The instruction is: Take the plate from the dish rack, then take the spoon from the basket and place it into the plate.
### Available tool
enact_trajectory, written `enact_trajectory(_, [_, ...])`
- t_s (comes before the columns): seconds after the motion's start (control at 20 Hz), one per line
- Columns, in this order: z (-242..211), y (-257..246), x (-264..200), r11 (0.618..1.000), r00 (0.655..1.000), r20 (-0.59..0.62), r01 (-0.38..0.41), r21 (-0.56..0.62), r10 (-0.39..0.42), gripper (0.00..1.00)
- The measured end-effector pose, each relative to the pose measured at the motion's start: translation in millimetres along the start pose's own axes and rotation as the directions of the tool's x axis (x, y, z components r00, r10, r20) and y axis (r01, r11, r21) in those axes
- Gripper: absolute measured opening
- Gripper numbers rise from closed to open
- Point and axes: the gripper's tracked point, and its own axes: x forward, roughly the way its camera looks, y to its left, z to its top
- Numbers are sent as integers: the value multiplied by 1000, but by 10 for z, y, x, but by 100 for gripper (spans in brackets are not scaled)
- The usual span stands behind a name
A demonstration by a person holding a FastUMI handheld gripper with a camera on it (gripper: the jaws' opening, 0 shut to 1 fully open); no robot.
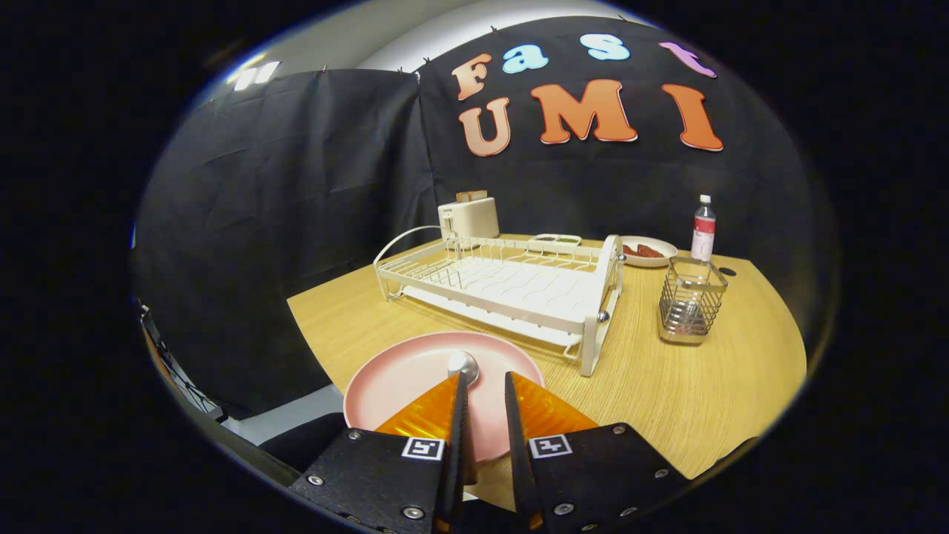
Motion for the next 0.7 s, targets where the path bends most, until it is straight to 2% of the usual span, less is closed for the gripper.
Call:
enact_trajectory(0.15, [355, -59, -48, 998, 996, 84, 43, -46, -39, 46])
enact_trajectory(0.2, [482, -97, -63, 996, 991, 117, 70, -63, -63, 56])
enact_trajectory(0.35, [799, -167, -130, 989, 975, 190, 131, -64, -117, 67])
enact_trajectory(0.4, [893, -191, -147, 987, 968, 212, 149, -56, -134, 74])
enact_trajectory(0.5, [1070, -296, -187, 980, 951, 250, 198, -31, -184, 80])
enact_trajectory(0.7, [1464, -458, -407, 954, 895, 346, 300, 6, -283, 85])
